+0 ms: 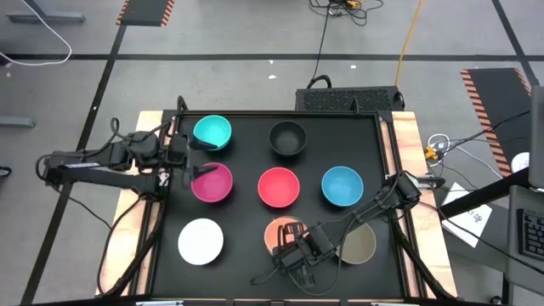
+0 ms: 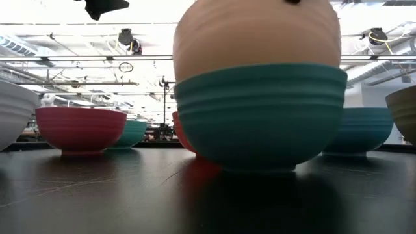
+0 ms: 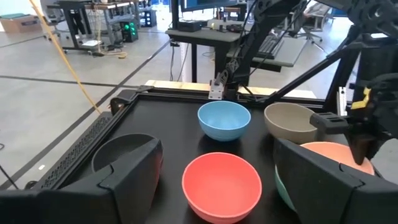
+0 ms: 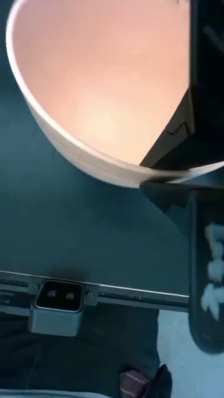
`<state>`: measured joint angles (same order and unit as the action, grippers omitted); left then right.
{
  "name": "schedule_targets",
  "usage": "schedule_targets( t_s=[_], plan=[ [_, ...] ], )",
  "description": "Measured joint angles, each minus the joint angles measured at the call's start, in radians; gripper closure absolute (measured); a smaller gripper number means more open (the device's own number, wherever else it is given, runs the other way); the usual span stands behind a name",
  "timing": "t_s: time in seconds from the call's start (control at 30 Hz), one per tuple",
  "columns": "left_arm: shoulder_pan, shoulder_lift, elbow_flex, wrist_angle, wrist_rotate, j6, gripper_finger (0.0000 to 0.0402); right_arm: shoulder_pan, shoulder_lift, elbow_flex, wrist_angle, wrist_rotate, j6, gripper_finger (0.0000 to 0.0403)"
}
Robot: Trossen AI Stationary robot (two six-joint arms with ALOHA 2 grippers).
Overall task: Nest bowls inside each other
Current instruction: Stack the light orange bowl on top of the green bowl
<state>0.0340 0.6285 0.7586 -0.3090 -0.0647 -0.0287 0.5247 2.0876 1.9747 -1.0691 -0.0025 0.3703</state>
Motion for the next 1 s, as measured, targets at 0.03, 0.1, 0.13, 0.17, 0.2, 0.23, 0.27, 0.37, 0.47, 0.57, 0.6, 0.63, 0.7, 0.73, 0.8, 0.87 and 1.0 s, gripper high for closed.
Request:
schedule_targets(
  t_s=[0.03, 0.1, 0.13, 0.17, 0.2, 0.23, 0.27, 0.37, 0.47, 0.57, 0.6, 0.63, 0.7, 0.73, 0.8, 0.87, 1.0],
  plan=[
    [-0.006, 0.000, 0.000, 0.000, -0.004, -0.001, 0.0087, 0.000, 0.000, 0.000, 0.004, -0.001, 0.009, 0.0369],
    [-0.018, 0.000, 0.000, -0.002, -0.018, -0.003, 0.0087, 0.000, 0.000, 0.000, 0.002, -0.003, 0.026, 0.0357],
    [-0.024, 0.000, 0.000, -0.003, -0.022, -0.004, 0.0087, 0.000, 0.000, 0.000, 0.000, -0.001, 0.028, 0.0350],
    [-0.032, 0.000, 0.000, -0.003, -0.026, -0.007, 0.0087, 0.000, 0.000, 0.000, -0.001, 0.002, 0.033, 0.0342],
    [-0.038, 0.000, 0.000, -0.003, -0.030, -0.007, 0.0087, 0.000, 0.000, 0.000, 0.001, 0.002, 0.036, 0.0333],
    [-0.046, 0.000, 0.000, -0.003, -0.036, -0.007, 0.0087, 0.000, 0.000, 0.000, 0.005, 0.003, 0.039, 0.0324],
    [-0.053, 0.000, 0.000, -0.003, -0.042, -0.007, 0.0087, 0.000, 0.000, 0.000, 0.011, 0.004, 0.045, 0.0316],
    [-0.072, 0.000, 0.000, -0.002, -0.062, -0.007, 0.0087, 0.000, 0.000, 0.000, 0.018, 0.003, 0.061, 0.0297],
    [-0.086, 0.000, 0.000, -0.002, -0.077, -0.004, 0.0087, 0.000, 0.000, 0.000, 0.018, 0.005, 0.063, 0.0294],
    [-0.096, 0.000, 0.000, -0.002, -0.080, -0.003, 0.0087, 0.000, 0.000, 0.000, 0.018, 0.012, 0.047, 0.0313],
    [-0.099, 0.000, 0.000, -0.002, -0.086, -0.003, 0.0087, 0.003, 0.000, 0.000, 0.018, 0.026, 0.042, 0.0325],
    [-0.102, 0.000, 0.000, -0.002, -0.093, -0.003, 0.0087, 0.005, 0.000, 0.000, 0.019, 0.030, 0.035, 0.0340],
    [-0.107, 0.000, 0.000, -0.002, -0.103, -0.004, 0.0087, 0.007, 0.005, 0.000, 0.027, 0.030, 0.028, 0.0376],
    [-0.109, 0.000, 0.000, -0.001, -0.103, -0.004, 0.0087, 0.007, 0.007, 0.000, 0.027, 0.028, 0.023, 0.0388],
    [-0.112, 0.000, 0.000, -0.001, -0.104, -0.005, 0.0087, 0.009, 0.011, -0.002, 0.023, 0.033, 0.018, 0.0394],
    [-0.115, 0.000, 0.000, -0.001, -0.115, -0.008, 0.0087, 0.007, 0.017, -0.002, 0.025, 0.028, 0.022, 0.0397],
    [-0.126, 0.000, 0.000, -0.001, -0.121, -0.011, 0.0087, 0.007, 0.031, -0.002, -0.010, 0.025, 0.022, 0.0399]
  ],
)
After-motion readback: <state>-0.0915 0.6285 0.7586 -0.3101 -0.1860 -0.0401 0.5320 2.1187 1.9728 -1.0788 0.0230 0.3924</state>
